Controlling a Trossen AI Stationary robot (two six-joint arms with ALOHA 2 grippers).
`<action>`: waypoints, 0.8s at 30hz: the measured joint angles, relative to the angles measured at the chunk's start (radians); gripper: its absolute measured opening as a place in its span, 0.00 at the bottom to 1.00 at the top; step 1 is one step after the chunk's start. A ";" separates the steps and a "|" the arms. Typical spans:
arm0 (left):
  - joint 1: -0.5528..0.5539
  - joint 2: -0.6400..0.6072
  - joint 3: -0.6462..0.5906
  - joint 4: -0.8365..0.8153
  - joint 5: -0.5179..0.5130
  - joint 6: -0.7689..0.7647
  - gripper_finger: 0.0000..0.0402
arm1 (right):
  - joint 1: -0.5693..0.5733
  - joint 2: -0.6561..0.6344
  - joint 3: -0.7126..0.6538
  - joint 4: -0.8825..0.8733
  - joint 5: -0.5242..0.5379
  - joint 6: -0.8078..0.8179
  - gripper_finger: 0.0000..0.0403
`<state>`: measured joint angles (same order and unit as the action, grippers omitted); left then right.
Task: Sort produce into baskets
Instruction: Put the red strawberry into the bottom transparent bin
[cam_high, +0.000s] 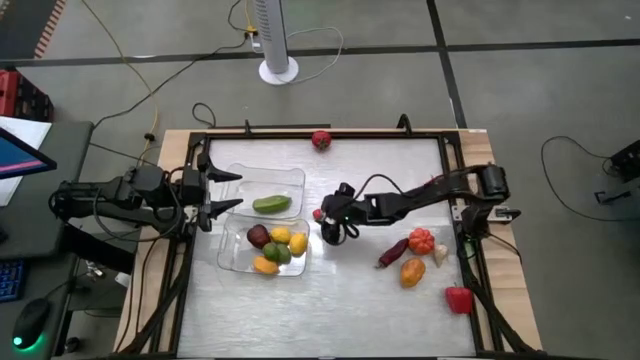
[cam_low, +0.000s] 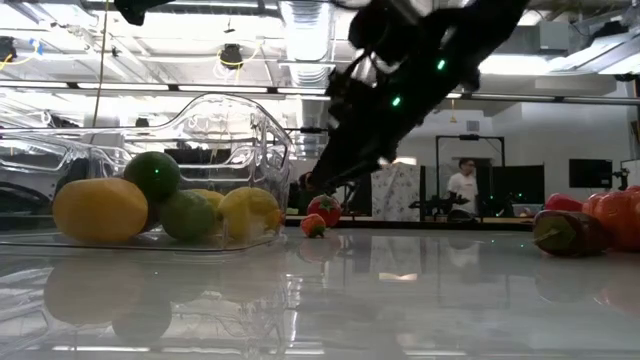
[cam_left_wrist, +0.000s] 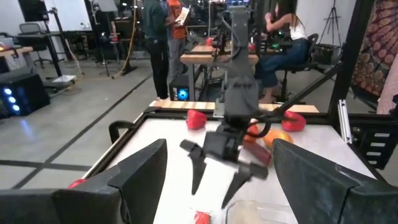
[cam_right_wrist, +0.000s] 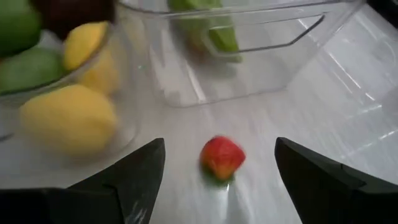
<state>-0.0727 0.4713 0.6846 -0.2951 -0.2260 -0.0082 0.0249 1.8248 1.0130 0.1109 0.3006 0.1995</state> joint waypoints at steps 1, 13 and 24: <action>0.000 0.000 0.000 0.001 0.000 0.000 0.68 | -0.008 0.023 0.000 0.023 -0.002 -0.012 0.82; 0.000 0.000 0.000 -0.013 -0.003 0.007 0.68 | -0.034 0.144 0.000 0.116 -0.006 -0.040 0.73; 0.000 0.000 0.000 -0.011 -0.003 0.005 0.68 | -0.034 0.145 0.001 0.116 -0.003 -0.043 0.41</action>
<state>-0.0727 0.4713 0.6846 -0.3058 -0.2287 -0.0036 -0.0095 1.9697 1.0142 0.2270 0.2978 0.1568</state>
